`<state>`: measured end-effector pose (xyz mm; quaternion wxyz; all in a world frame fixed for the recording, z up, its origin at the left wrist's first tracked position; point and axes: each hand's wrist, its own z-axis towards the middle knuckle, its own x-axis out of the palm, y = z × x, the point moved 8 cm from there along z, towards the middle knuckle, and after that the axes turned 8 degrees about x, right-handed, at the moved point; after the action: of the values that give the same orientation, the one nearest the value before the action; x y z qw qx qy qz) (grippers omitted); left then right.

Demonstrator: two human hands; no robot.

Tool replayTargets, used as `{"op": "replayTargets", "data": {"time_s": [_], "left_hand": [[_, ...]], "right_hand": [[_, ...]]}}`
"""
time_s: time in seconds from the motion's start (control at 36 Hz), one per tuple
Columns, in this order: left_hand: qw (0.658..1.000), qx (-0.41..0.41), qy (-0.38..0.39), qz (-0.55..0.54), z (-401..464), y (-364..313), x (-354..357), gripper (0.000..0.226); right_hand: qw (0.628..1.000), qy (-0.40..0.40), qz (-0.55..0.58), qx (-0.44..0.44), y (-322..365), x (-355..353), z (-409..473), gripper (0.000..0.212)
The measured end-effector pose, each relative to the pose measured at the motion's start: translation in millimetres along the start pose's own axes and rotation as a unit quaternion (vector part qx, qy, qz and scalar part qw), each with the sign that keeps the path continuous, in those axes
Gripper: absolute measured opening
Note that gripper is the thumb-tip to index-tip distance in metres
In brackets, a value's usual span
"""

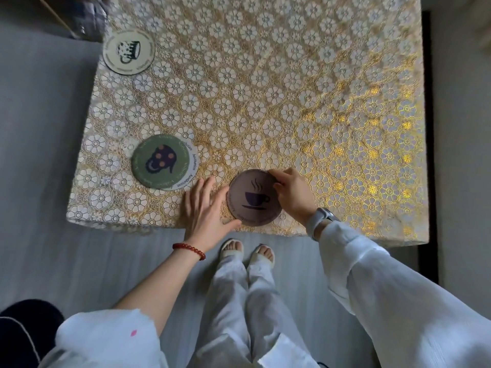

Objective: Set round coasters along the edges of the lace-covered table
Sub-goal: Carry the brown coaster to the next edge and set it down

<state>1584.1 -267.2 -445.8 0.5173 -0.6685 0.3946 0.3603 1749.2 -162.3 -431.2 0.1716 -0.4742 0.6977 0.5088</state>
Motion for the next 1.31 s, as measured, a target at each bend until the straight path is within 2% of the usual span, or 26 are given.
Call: {"op": "replayTargets", "data": {"time_s": [0.28,0.42,0.58,0.81,1.31], "left_hand": [[1.000,0.006,0.006,0.002,-0.6,-1.5,-1.1,0.089],[1.000,0.006,0.006,-0.003,-1.1,-2.7,-0.3,0.088],[1.000,-0.001,0.026,0.005,-1.2,-2.8,2.2,0.089],[0.999,-0.007,0.042,0.014,-0.8,-2.4,4.9,0.090],[1.000,-0.016,0.019,0.012,-2.8,-2.8,5.8,0.089]], "right_hand": [[0.996,0.006,-0.093,-0.006,10.8,5.4,-11.1,0.052],[0.990,-0.025,-0.139,0.009,8.0,6.9,-22.9,0.048],[0.979,-0.053,-0.197,0.012,2.0,20.7,-42.4,0.059],[0.964,-0.003,-0.267,-0.018,-12.9,37.9,-53.0,0.066],[0.976,0.008,-0.213,-0.029,-6.9,29.1,-41.7,0.069]]}}
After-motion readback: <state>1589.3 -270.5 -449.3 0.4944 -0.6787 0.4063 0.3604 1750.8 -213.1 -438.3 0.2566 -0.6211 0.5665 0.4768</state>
